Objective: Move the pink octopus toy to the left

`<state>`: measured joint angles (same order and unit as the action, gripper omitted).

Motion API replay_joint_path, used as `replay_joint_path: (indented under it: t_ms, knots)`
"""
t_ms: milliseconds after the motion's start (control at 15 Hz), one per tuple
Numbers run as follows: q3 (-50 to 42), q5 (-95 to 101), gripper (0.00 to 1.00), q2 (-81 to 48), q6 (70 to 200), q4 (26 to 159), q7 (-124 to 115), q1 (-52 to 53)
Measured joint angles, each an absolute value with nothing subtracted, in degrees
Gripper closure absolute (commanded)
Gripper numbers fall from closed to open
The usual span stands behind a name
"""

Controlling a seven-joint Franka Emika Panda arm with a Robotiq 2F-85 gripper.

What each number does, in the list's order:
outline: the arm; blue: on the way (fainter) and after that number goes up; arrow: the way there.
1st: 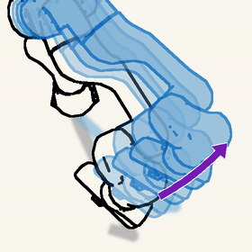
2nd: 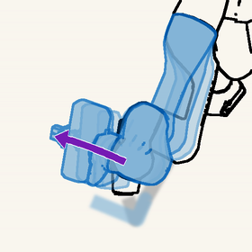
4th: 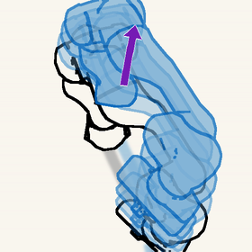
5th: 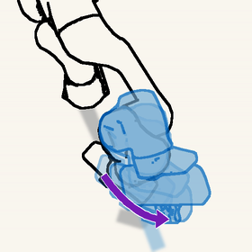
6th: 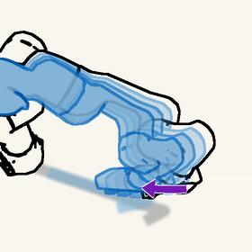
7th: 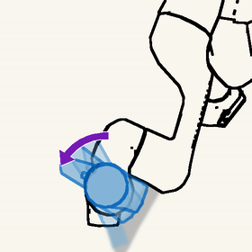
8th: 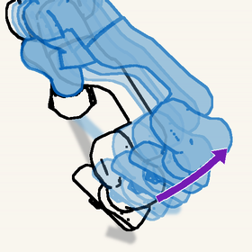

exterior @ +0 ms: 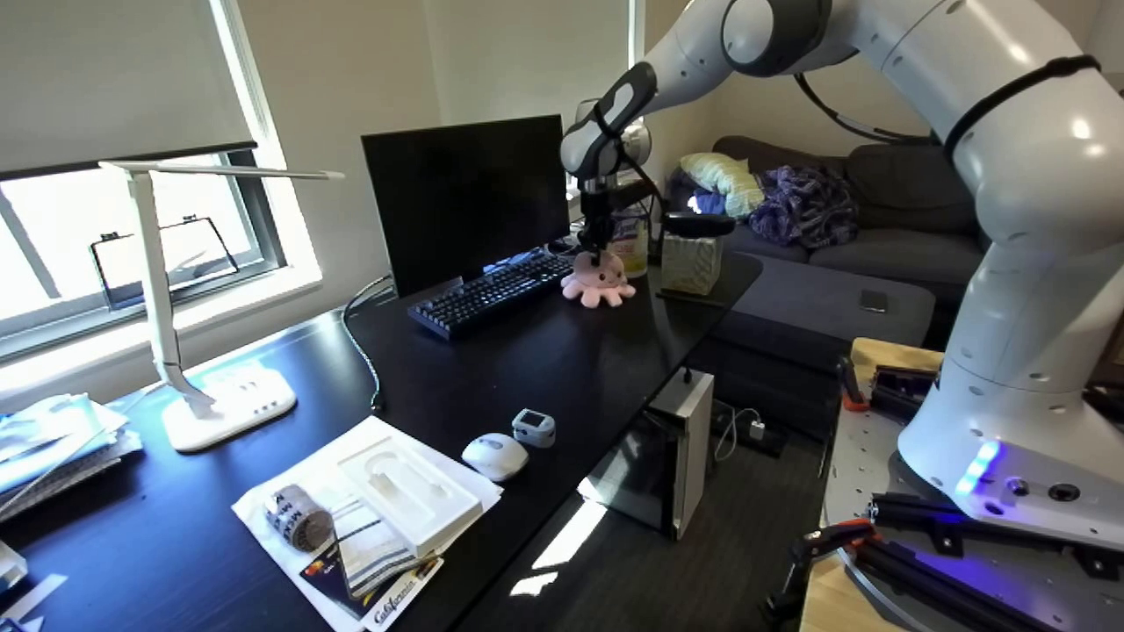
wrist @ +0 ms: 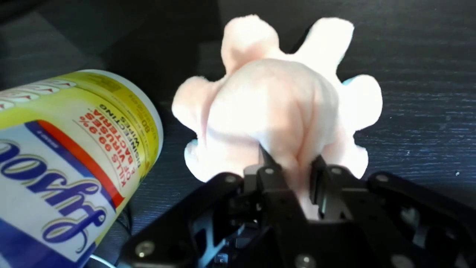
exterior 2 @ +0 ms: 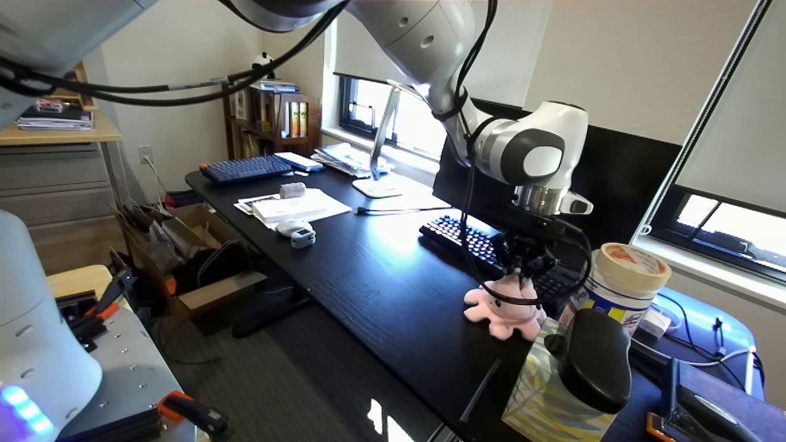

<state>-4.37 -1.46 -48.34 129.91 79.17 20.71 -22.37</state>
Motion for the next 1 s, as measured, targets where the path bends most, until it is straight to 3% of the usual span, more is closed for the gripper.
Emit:
replay_joint_path:
  t_ms: [1000]
  knots:
    - [-0.4,9.6,0.92,-24.2,124.3,103.5,29.1,-8.0]
